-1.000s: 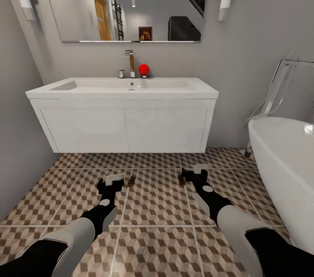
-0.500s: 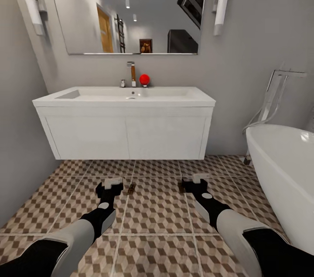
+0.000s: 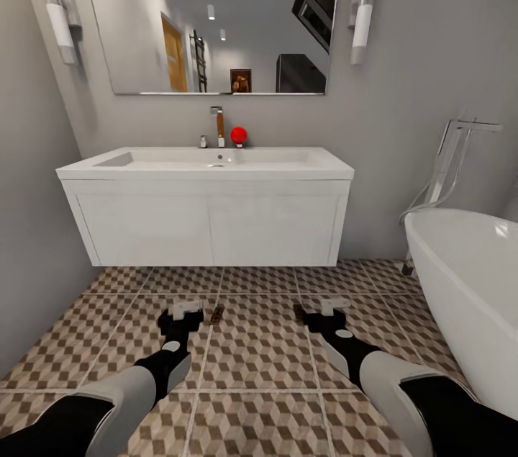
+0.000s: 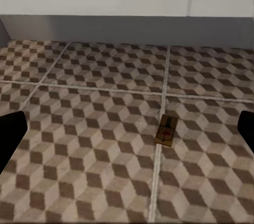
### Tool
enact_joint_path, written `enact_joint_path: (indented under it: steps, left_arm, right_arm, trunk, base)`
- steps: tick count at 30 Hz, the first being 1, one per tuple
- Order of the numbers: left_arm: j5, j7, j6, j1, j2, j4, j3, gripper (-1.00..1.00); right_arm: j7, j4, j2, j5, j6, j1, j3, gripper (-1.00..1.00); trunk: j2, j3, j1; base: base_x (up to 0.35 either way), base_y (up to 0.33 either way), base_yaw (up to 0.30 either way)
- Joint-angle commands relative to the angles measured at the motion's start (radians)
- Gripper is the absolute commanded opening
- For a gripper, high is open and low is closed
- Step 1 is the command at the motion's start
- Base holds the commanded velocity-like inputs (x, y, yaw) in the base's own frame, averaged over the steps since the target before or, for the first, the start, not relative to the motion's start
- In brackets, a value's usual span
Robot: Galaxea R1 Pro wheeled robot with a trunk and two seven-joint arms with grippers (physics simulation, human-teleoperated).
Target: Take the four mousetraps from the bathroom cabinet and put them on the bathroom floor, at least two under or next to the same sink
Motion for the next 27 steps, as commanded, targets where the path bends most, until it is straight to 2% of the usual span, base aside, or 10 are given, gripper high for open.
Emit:
enact_joint_path:
  steps: [1,13,27]
  left_arm:
    - [0.008,0.004,-0.003,0.000,0.000,0.003,-0.009,1.00]
    - [0.015,0.003,-0.003,0.001,-0.004,0.028,-0.009,1.00]
    - [0.028,-0.003,-0.002,0.002,-0.008,0.038,-0.008,1.00]
  right_arm:
    - [-0.004,0.004,0.000,-0.006,-0.004,-0.001,0.008,1.00]
    - [-0.008,0.008,-0.001,-0.006,-0.002,-0.001,0.008,1.00]
    - [-0.003,0.008,-0.002,-0.005,-0.002,0.000,0.009,1.00]
  trunk:
    - [0.000,-0.001,0.000]
    - [0.000,-0.001,0.000]
    - [0.003,0.053,-0.007]
  base:
    - [0.000,0.000,0.000]
    - [0.000,0.000,0.000]
    - [0.000,0.000,0.000]
